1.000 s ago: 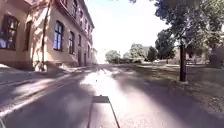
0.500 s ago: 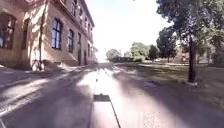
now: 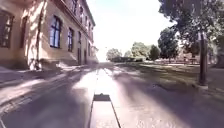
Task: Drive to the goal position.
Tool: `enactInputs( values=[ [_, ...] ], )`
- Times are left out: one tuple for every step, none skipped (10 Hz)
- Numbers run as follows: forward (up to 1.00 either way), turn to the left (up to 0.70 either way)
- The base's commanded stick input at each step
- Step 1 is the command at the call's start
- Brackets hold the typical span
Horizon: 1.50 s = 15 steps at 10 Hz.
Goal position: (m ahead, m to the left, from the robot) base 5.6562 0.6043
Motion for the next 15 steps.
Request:
enactInputs(
  values=[
    [0.70,-0.07],
    [0.70,0.00],
    [0.70,0.00],
    [0.70,0.00],
    [0.70,0.00],
    [0.70,0.00],
    [0.70,0.00],
    [0.70,-0.01],
    [0.70,-0.07],
    [0.70,-0.14],
    [0.70,-0.14],
    [0.70,-0.14],
    [0.70,-0.14],
    [0.70,-0.14],
    [0.70,-0.10]
  ],
)
